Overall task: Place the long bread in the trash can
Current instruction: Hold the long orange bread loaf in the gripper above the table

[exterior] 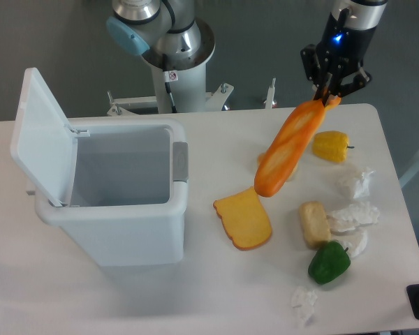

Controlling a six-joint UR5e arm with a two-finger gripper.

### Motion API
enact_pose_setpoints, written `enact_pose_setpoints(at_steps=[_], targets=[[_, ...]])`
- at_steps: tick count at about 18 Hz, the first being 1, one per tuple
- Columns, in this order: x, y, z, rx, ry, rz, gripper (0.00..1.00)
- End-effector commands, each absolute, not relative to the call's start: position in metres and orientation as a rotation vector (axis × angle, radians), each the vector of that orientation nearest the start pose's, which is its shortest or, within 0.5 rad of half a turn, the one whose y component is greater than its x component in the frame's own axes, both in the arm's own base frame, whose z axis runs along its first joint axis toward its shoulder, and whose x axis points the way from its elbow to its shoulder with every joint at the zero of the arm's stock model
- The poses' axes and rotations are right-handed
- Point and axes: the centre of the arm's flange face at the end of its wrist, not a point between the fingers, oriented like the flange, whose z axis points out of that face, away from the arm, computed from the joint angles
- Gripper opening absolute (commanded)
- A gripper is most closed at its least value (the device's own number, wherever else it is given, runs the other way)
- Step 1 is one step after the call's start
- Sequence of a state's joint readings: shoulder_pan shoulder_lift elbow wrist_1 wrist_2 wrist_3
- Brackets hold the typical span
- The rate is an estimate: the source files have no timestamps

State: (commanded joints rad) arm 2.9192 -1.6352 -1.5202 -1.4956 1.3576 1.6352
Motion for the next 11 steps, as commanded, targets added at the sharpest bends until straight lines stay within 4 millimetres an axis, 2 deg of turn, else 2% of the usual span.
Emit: enact_pose_setpoints(at_steps=[11], targets=[[-0.4748, 0.2715, 0.493, -2.889, 0.432, 0.066, 0.1]])
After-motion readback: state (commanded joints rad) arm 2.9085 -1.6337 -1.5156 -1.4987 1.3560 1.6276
